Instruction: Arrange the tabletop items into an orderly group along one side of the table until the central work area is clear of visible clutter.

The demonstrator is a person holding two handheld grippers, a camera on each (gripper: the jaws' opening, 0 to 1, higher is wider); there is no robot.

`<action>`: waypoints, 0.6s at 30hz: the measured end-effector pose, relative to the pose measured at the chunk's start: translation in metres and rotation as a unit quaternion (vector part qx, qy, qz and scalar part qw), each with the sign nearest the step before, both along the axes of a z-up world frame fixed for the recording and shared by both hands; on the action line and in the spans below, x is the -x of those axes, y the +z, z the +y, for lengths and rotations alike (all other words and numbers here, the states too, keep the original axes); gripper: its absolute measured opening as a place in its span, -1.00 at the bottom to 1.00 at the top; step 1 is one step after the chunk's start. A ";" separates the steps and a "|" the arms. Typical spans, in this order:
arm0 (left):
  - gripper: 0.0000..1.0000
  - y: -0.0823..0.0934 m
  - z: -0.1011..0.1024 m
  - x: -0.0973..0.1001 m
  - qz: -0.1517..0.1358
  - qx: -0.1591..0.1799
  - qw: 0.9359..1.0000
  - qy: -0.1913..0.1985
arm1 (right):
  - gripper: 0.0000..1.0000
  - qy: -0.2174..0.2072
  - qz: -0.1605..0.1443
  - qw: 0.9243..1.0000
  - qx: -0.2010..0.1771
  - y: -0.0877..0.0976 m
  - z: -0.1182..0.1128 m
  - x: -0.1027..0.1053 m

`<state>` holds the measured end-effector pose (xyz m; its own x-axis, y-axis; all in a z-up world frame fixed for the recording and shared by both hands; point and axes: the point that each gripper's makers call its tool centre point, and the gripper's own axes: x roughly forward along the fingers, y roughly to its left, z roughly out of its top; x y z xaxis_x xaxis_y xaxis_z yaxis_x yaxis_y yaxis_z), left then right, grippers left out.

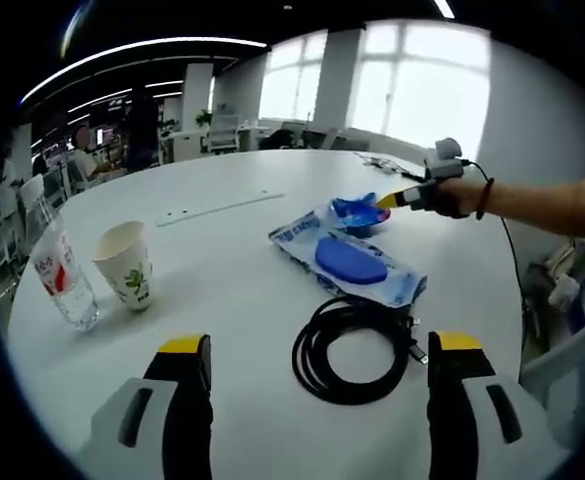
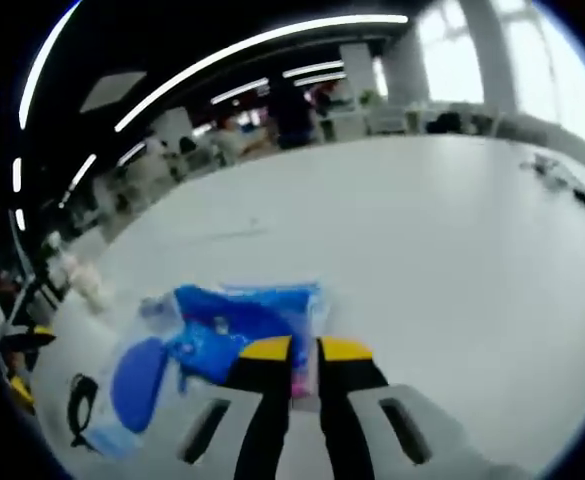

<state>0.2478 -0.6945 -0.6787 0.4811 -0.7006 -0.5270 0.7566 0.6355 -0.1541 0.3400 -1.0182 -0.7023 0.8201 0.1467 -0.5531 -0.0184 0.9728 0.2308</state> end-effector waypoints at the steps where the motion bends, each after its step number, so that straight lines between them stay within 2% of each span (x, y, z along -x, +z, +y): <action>1: 0.76 0.000 0.000 0.000 0.001 -0.001 1.000 0.000 | -0.73 0.000 0.001 1.000 0.006 0.000 0.000 0.000; 4: 0.76 0.000 -0.001 0.001 0.001 0.000 1.000 -0.003 | -0.60 -0.004 0.004 1.000 0.013 0.000 -0.005 0.001; 9: 0.77 0.001 -0.001 -0.001 0.000 0.000 1.000 -0.003 | -0.31 -0.016 -0.012 1.000 0.008 0.009 -0.004 0.000; 13: 0.80 0.002 -0.001 -0.002 -0.003 0.000 1.000 -0.005 | 0.11 -0.003 -0.014 1.000 0.010 0.013 0.007 0.002; 18: 0.85 0.004 -0.002 -0.003 -0.005 0.004 1.000 -0.008 | 0.48 0.025 -0.018 0.999 0.027 0.017 0.020 0.004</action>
